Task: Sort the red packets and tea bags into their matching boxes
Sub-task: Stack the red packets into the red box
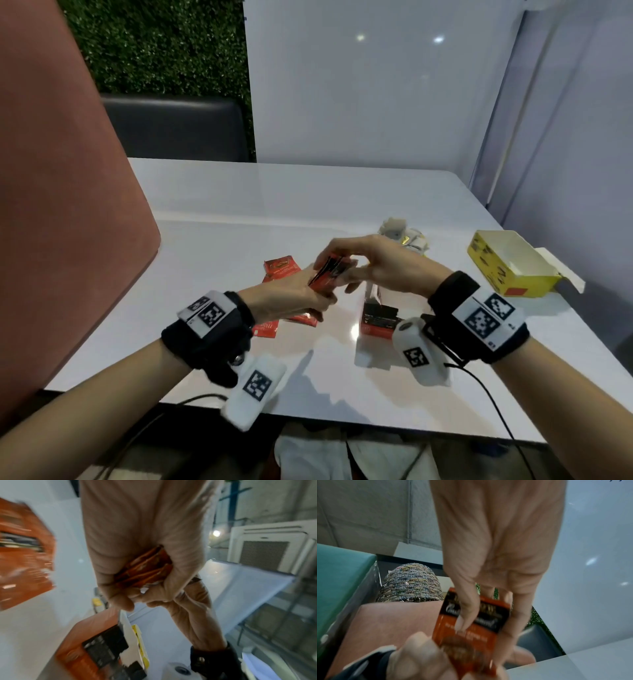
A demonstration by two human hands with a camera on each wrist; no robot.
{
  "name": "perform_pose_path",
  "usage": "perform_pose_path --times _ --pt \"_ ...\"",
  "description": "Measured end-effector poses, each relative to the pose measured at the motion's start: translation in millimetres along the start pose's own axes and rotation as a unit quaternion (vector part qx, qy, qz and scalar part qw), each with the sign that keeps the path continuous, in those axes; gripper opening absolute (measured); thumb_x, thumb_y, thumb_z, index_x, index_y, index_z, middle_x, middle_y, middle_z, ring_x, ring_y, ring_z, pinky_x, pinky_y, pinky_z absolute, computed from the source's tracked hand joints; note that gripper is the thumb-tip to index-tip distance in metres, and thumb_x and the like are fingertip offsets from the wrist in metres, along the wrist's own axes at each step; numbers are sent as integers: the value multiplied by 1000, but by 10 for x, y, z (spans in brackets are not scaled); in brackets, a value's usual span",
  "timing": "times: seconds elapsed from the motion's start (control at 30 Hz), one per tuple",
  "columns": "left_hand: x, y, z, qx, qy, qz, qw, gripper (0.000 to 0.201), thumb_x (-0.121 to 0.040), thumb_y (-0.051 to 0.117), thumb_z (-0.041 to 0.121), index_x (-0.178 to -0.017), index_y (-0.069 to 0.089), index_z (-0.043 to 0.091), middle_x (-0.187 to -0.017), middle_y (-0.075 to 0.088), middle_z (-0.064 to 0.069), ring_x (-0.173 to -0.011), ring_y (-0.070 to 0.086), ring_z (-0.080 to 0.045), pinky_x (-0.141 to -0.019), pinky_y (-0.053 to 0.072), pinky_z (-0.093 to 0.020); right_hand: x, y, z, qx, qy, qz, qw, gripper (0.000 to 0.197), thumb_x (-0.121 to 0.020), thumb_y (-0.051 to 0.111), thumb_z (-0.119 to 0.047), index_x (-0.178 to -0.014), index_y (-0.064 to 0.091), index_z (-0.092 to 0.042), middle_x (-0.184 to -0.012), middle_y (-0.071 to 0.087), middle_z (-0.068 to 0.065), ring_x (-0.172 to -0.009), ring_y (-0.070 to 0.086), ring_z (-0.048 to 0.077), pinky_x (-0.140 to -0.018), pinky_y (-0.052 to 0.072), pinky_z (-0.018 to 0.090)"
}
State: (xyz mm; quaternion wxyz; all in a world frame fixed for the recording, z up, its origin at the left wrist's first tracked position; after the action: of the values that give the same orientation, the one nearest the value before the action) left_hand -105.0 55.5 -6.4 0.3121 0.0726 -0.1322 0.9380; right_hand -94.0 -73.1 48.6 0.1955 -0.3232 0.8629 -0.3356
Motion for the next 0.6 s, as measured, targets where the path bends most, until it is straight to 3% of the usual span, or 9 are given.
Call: perform_pose_path --times 0.07,0.13,0.23,0.27,0.33,0.4,0.47,0.53,0.6 --pt "-174 12 119 -45 25 3 999 64 -75 63 8 -130 34 21 -95 52 -3 -84 53 -12 -74 49 -24 54 -145 54 13 9 47 999 20 -85 64 0 -99 65 -13 -96 70 7 -80 70 20 -73 59 36" --pt "-326 41 170 -86 19 9 996 98 -76 74 21 -147 7 28 -121 55 -4 -107 57 -17 -94 47 -32 154 -344 128 68 15 105 992 16 -85 62 2 -92 66 -12 -85 71 7 -74 70 19 -73 58 37" --pt "-510 129 137 -193 -3 20 981 123 -75 76 33 -144 -26 24 -151 28 -5 -135 36 -19 -109 31 -32 369 -598 278 180 26 150 972 15 -83 64 3 -85 66 -12 -67 64 -3 -59 63 4 -61 52 20" --pt "-567 154 94 -210 -14 24 977 126 -74 76 33 -143 -28 21 -155 18 -7 -140 27 -20 -112 28 -33 432 -626 319 233 37 146 961 14 -84 64 1 -85 67 -13 -66 61 -6 -53 57 -1 -56 46 13" --pt "-659 198 2 -234 -43 19 971 129 -72 78 33 -142 -30 18 -158 2 -10 -145 11 -22 -117 19 -37 522 -605 449 319 71 114 938 14 -85 64 -5 -91 69 -17 -72 63 -2 -54 48 -2 -54 35 11" --pt "-720 256 -56 -237 -65 4 969 129 -73 78 30 -142 -31 16 -158 -4 -11 -146 5 -23 -118 15 -35 566 -508 583 352 109 65 927 13 -88 59 -9 -95 66 -18 -83 65 0 -70 55 13 -62 39 23" --pt "-755 330 -51 -221 -66 -13 973 126 -76 76 20 -141 -32 13 -158 -1 -12 -145 8 -22 -113 17 -26 565 -390 673 363 128 31 922 12 -88 57 -13 -95 64 -18 -88 67 3 -83 61 23 -67 45 32" --pt "-792 382 -34 -210 -56 -29 976 119 -80 70 9 -139 -33 10 -156 12 -11 -139 23 -18 -96 27 -10 554 -273 710 364 122 -3 923 15 -83 64 -22 -98 65 -24 -89 65 1 -85 61 22 -69 45 31" --pt "-835 393 -51 -209 -46 -32 976 117 -82 68 5 -139 -34 9 -152 26 -12 -130 37 -19 -81 33 -7 528 -164 758 382 121 -56 915 24 -84 64 -24 -107 64 -29 -96 61 -1 -90 60 21 -71 44 27"
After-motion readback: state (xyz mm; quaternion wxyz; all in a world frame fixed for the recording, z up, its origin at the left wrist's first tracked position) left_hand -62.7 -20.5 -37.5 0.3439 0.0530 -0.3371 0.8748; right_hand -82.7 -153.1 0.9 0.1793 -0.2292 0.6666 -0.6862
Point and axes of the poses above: each hand's wrist, its own x-axis away from the middle knuckle, its own y-axis out of the palm, z = x × y, the point moved 4 cm from there along -x, towards the middle knuckle
